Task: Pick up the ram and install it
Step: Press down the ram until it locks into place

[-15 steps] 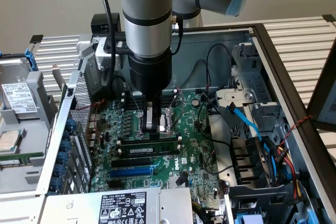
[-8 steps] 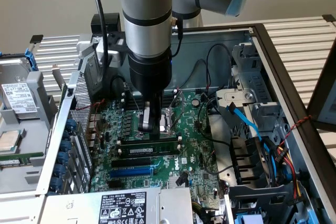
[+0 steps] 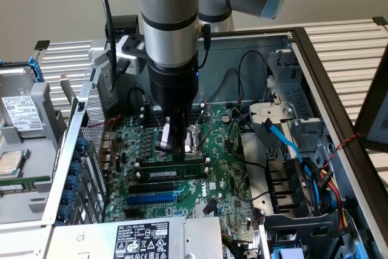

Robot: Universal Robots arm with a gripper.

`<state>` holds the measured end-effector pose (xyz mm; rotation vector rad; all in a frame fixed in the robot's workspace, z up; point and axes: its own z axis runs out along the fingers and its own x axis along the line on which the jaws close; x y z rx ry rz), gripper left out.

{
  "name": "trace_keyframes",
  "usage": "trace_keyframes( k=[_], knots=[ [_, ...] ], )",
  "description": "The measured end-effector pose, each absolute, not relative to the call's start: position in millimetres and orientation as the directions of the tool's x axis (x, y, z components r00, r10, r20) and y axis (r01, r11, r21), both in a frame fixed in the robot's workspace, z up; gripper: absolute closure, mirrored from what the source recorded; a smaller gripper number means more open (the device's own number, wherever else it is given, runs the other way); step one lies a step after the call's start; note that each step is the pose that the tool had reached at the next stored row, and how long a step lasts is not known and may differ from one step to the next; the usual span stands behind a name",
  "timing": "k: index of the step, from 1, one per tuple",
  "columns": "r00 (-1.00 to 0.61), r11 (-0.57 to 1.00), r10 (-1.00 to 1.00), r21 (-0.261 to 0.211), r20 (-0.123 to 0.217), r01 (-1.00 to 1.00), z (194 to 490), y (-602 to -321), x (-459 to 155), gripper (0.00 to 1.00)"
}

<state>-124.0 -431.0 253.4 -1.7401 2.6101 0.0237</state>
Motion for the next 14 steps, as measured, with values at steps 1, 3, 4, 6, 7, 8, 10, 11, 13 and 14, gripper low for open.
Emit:
trace_keyframes(
  k=[1, 3, 4, 6, 7, 8, 10, 11, 13, 14],
  knots=[
    [-0.398, 0.398, -0.917, 0.01, -0.012, -0.917, 253.4, -431.0, -124.0, 0.89],
    [-0.425, 0.425, -0.905, 0.01, -0.013, -0.905, 253.1, -431.0, -124.0, 0.89],
    [-0.438, 0.438, -0.899, 0.011, -0.013, -0.899, 253.1, -431.0, -124.0, 0.89],
    [-0.466, 0.466, -0.885, 0.011, -0.014, -0.885, 252.8, -431.0, -124.0, 0.89],
    [-0.479, 0.479, -0.877, 0.011, -0.014, -0.878, 252.6, -431.0, -124.0, 0.89],
    [-0.493, 0.493, -0.87, 0.011, -0.014, -0.87, 252.5, -431.0, -124.0, 0.89],
    [-0.52, 0.52, -0.854, 0.011, -0.015, -0.854, 252.1, -431.0, -124.0, 0.89],
    [-0.534, 0.534, -0.845, 0.011, -0.015, -0.845, 251.9, -431.0, -124.0, 0.89],
    [-0.561, 0.561, -0.828, 0.012, -0.015, -0.828, 251.6, -431.0, -124.0, 0.89],
    [-0.574, 0.574, -0.819, 0.012, -0.015, -0.819, 251.4, -431.0, -124.0, 0.89]
  ],
)
